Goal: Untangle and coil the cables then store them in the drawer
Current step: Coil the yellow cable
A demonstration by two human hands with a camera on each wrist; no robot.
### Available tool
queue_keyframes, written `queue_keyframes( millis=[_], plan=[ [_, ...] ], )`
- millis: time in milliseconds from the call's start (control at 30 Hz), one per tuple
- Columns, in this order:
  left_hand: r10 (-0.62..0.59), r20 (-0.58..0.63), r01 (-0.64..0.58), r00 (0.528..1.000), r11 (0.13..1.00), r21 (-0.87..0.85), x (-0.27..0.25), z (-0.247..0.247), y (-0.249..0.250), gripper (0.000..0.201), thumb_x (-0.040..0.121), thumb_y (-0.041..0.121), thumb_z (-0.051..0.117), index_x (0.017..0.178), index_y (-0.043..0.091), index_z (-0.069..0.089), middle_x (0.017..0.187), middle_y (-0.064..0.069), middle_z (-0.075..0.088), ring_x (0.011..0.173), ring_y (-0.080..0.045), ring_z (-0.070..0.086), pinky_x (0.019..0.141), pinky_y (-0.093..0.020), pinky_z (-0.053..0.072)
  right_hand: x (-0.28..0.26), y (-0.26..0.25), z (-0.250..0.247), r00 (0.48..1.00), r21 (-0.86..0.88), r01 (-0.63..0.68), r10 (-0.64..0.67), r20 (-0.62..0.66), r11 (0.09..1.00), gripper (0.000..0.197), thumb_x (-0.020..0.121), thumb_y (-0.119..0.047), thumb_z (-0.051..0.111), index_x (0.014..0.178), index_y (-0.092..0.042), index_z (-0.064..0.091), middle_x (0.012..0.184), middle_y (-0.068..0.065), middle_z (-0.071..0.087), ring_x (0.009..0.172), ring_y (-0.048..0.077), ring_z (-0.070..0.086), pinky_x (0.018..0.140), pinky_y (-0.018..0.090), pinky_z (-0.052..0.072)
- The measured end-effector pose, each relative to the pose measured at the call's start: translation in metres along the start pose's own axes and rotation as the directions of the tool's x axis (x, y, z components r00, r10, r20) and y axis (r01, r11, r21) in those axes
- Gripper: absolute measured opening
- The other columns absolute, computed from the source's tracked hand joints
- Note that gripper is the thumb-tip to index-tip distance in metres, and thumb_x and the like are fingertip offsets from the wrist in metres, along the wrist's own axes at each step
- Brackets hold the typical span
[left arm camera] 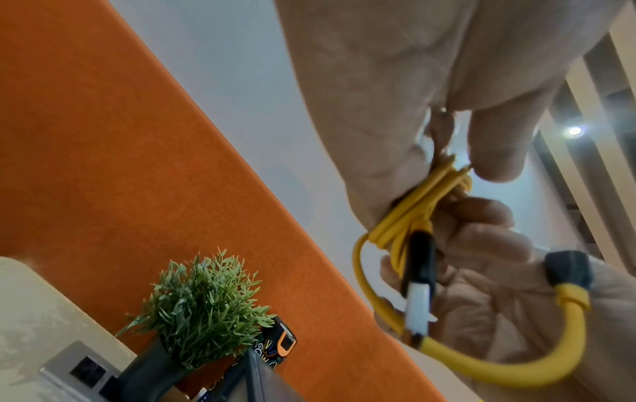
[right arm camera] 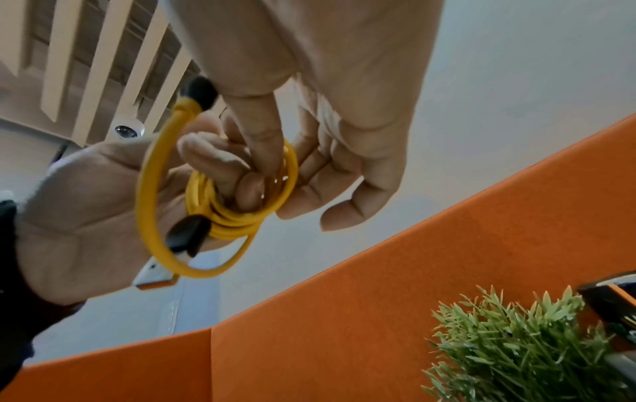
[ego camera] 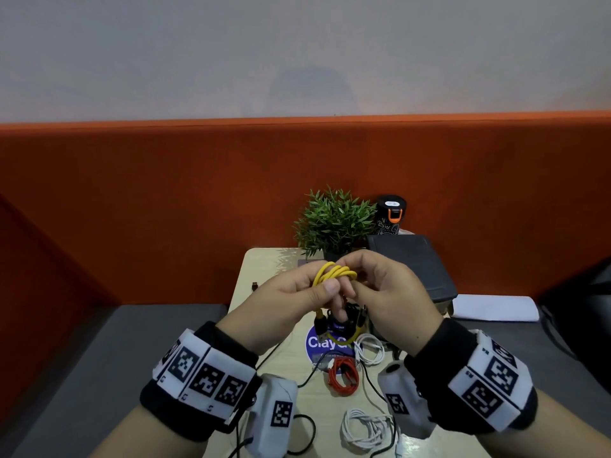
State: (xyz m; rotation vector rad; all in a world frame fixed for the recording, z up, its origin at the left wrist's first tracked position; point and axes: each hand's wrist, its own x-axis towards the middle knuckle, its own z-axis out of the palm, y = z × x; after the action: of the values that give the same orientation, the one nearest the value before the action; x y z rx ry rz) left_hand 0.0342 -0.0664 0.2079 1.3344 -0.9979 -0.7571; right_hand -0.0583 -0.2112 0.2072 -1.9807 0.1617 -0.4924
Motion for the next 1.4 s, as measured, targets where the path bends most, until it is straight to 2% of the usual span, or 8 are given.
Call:
queue_keyframes(
  millis=[100, 267, 433, 667, 833, 933, 1133, 1400],
  plan=[
    [0.007, -0.01, -0.007, 1.0, 0.997, -0.079, -0.001, -0.002, 0.001, 0.024, 0.093, 0.021, 0.039, 0.083, 0.006, 0.054, 0.067, 0.0, 0.052, 0.066, -0.015, 0.049, 0.081, -0.036, 0.041, -0.001, -0.002, -0.001, 0.999, 0.041, 0.025, -0.027, 0.04, 0.999, 0.022, 0.089, -0.007, 0.06, 0.095, -0.027, 0.065, 0.086, -0.007, 0.07, 0.082, 0.013, 0.065, 0.077, 0.037, 0.055],
    [0.0, -0.04, -0.009, 0.999, 0.973, -0.23, 0.001, 0.002, 0.003, 0.023, 0.091, 0.021, 0.038, 0.078, 0.004, 0.046, 0.066, 0.002, 0.039, 0.056, -0.011, 0.038, 0.058, -0.023, 0.042, -0.004, -0.006, 0.0, 0.998, 0.089, 0.022, -0.028, 0.062, 0.996, 0.031, 0.086, -0.005, 0.064, 0.104, -0.03, 0.066, 0.094, -0.006, 0.072, 0.089, 0.011, 0.067, 0.082, 0.03, 0.054],
    [-0.028, -0.073, 0.008, 0.997, 0.966, -0.259, 0.003, 0.003, 0.002, 0.023, 0.09, 0.023, 0.04, 0.076, 0.004, 0.045, 0.059, 0.002, 0.045, 0.053, -0.014, 0.039, 0.052, -0.021, 0.04, -0.009, -0.006, 0.005, 0.999, 0.136, 0.03, -0.027, -0.025, 0.99, 0.029, 0.084, -0.003, 0.067, 0.104, -0.025, 0.067, 0.093, -0.007, 0.071, 0.089, 0.011, 0.067, 0.081, 0.03, 0.054],
    [0.005, -0.229, 0.014, 0.973, 0.996, 0.082, 0.006, 0.002, -0.007, 0.025, 0.089, 0.035, 0.042, 0.078, 0.016, 0.056, 0.088, -0.006, 0.052, 0.072, -0.013, 0.054, 0.073, -0.028, 0.043, -0.012, -0.002, 0.004, 0.989, 0.122, 0.023, -0.005, -0.149, 0.992, 0.026, 0.084, -0.004, 0.067, 0.096, -0.027, 0.071, 0.086, -0.009, 0.072, 0.083, 0.01, 0.067, 0.076, 0.025, 0.055],
    [0.154, -0.216, 0.012, 0.964, 0.788, 0.615, 0.007, 0.0, -0.006, 0.039, 0.096, 0.045, 0.03, 0.088, 0.017, 0.057, 0.088, 0.002, 0.046, 0.082, -0.001, 0.042, 0.07, -0.011, 0.034, -0.013, -0.002, 0.003, 0.986, 0.123, 0.004, 0.016, -0.166, 0.992, 0.024, 0.085, -0.004, 0.067, 0.098, -0.024, 0.071, 0.087, -0.008, 0.073, 0.083, 0.009, 0.067, 0.075, 0.024, 0.056],
    [0.175, -0.206, 0.011, 0.963, 0.734, 0.679, 0.008, 0.002, -0.004, 0.046, 0.097, 0.046, 0.027, 0.096, 0.011, 0.057, 0.087, 0.002, 0.047, 0.083, -0.004, 0.042, 0.068, -0.015, 0.035, -0.012, -0.002, 0.003, 0.988, 0.254, -0.035, 0.071, -0.134, 0.966, 0.026, 0.083, 0.003, 0.066, 0.098, -0.019, 0.07, 0.089, -0.003, 0.074, 0.084, 0.013, 0.07, 0.077, 0.026, 0.057],
    [0.141, -0.183, 0.029, 0.973, 0.71, 0.704, 0.006, -0.001, -0.006, 0.052, 0.092, 0.049, 0.027, 0.108, 0.01, 0.057, 0.1, -0.002, 0.057, 0.094, -0.014, 0.05, 0.081, -0.042, 0.044, -0.011, -0.002, 0.003, 0.982, 0.492, -0.138, 0.185, -0.049, 0.86, 0.031, 0.08, 0.013, 0.063, 0.102, -0.009, 0.063, 0.089, 0.008, 0.074, 0.083, 0.02, 0.071, 0.074, 0.028, 0.057],
    [0.088, -0.192, 0.06, 0.977, 0.756, 0.651, 0.006, 0.001, -0.004, 0.053, 0.09, 0.049, 0.027, 0.11, 0.009, 0.057, 0.102, -0.009, 0.061, 0.095, -0.021, 0.055, 0.084, -0.048, 0.044, -0.009, -0.005, 0.005, 0.978, 0.507, -0.172, 0.208, -0.014, 0.845, 0.03, 0.082, 0.013, 0.061, 0.103, -0.008, 0.062, 0.095, 0.01, 0.073, 0.089, 0.022, 0.071, 0.074, 0.024, 0.055]
  ],
)
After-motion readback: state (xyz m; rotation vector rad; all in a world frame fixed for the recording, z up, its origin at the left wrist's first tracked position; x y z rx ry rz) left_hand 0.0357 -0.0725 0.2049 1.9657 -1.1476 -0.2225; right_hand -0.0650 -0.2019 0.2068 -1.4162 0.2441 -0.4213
